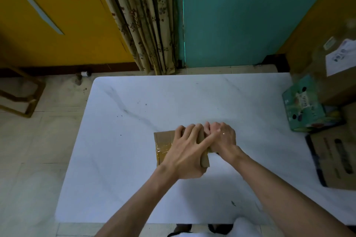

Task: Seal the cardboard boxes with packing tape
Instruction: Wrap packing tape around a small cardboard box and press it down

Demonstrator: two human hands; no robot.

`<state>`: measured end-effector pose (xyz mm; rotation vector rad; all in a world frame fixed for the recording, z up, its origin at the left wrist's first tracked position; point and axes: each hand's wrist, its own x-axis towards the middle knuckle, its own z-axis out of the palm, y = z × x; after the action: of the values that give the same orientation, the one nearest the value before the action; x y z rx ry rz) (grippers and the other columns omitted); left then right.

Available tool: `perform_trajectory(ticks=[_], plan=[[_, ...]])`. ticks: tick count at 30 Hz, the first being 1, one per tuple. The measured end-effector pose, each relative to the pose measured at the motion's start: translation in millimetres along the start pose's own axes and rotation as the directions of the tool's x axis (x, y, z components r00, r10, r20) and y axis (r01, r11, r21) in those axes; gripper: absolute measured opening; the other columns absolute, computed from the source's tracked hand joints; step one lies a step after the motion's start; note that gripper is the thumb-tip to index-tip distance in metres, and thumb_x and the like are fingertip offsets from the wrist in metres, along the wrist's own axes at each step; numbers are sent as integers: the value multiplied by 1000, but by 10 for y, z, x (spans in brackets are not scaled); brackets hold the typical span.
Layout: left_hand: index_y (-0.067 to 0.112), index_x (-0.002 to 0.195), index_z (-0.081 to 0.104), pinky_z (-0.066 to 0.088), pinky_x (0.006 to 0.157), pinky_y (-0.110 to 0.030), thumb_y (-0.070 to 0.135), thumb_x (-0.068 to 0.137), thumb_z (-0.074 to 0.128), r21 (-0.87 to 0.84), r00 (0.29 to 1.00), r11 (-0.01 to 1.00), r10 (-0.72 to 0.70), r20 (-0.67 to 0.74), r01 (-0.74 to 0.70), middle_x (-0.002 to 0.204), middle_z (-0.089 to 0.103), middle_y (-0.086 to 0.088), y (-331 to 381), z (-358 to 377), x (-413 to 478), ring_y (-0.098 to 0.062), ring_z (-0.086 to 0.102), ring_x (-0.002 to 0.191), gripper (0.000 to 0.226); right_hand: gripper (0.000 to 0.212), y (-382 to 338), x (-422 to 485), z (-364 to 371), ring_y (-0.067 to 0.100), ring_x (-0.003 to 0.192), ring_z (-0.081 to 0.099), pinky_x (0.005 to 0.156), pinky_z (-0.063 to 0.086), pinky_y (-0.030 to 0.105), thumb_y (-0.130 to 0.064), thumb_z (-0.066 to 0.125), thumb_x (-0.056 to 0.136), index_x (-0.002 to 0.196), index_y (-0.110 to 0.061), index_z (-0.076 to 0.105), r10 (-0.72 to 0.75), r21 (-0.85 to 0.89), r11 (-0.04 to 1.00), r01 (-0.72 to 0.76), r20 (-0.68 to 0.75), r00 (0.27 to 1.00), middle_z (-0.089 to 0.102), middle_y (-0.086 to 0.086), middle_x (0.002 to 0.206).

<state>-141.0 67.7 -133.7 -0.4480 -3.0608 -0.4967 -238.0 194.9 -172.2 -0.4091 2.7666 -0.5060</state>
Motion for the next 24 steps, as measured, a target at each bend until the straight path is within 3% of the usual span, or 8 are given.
perform_trajectory(ticks=[3, 5, 9, 13, 16, 20, 24], plan=[[31, 154, 24, 35, 98, -45, 39, 58, 74, -36, 997, 999, -21, -79, 18, 130, 52, -14, -35, 2, -73, -33, 50, 118, 108, 57, 140, 37, 24, 22, 55, 49, 51, 28, 30, -32, 33, 104, 50, -15, 39, 31, 130, 991, -28, -26, 999, 46, -1, 50], [29, 152, 28, 37, 97, -44, 44, 57, 78, -63, 990, 996, -63, -126, 55, 130, 53, -12, -138, -18, -147, -32, 51, 118, 109, 65, 280, 15, 21, 17, 45, 41, 51, 26, 33, -35, 38, 104, 43, -17, 34, -26, 269, 962, 37, -47, 999, 38, -3, 41], [27, 153, 28, 35, 101, -42, 57, 54, 83, -129, 980, 980, -164, -112, 150, 133, 53, -7, -323, -83, -212, -28, 52, 122, 117, 62, 348, -161, 117, 13, 37, 27, 47, 21, 32, -44, 40, 98, 46, -17, 21, -39, 378, 922, 81, -116, 992, 22, -5, 37], [31, 154, 23, 32, 104, -41, 52, 58, 81, -144, 997, 987, 62, -40, -67, 134, 49, -9, -148, -129, -278, -30, 48, 123, 114, 67, 456, -176, 223, 23, 44, 44, 49, 27, 31, -41, 39, 104, 43, -12, 38, -42, 220, 974, 46, -25, 999, 41, 2, 41], [29, 155, 19, 34, 109, -44, 52, 59, 86, -256, 991, 958, 118, -71, -132, 138, 47, -13, 0, -188, -228, -30, 45, 126, 120, 67, 510, -143, 214, 25, 49, 51, 51, 32, 29, -40, 36, 105, 47, -9, 48, -64, 151, 986, 64, -3, 998, 53, 7, 49], [21, 154, 24, 43, 100, -53, 47, 63, 92, -390, 987, 919, -5, -162, -59, 139, 44, -15, -184, -172, -235, -28, 45, 122, 117, 69, 475, -38, 49, 28, 50, 50, 53, 33, 33, -40, 36, 105, 44, -7, 45, -6, 118, 993, 12, -54, 999, 49, 7, 45], [30, 159, 12, 38, 108, -64, 50, 69, 88, -426, 981, 904, -121, -149, 47, 150, 32, -10, -435, -69, -434, -18, 37, 137, 120, 68, 383, 27, -113, 31, 54, 49, 56, 31, 32, -39, 36, 104, 43, -10, 32, -26, 50, 998, 30, -67, 997, 38, 4, 42]])
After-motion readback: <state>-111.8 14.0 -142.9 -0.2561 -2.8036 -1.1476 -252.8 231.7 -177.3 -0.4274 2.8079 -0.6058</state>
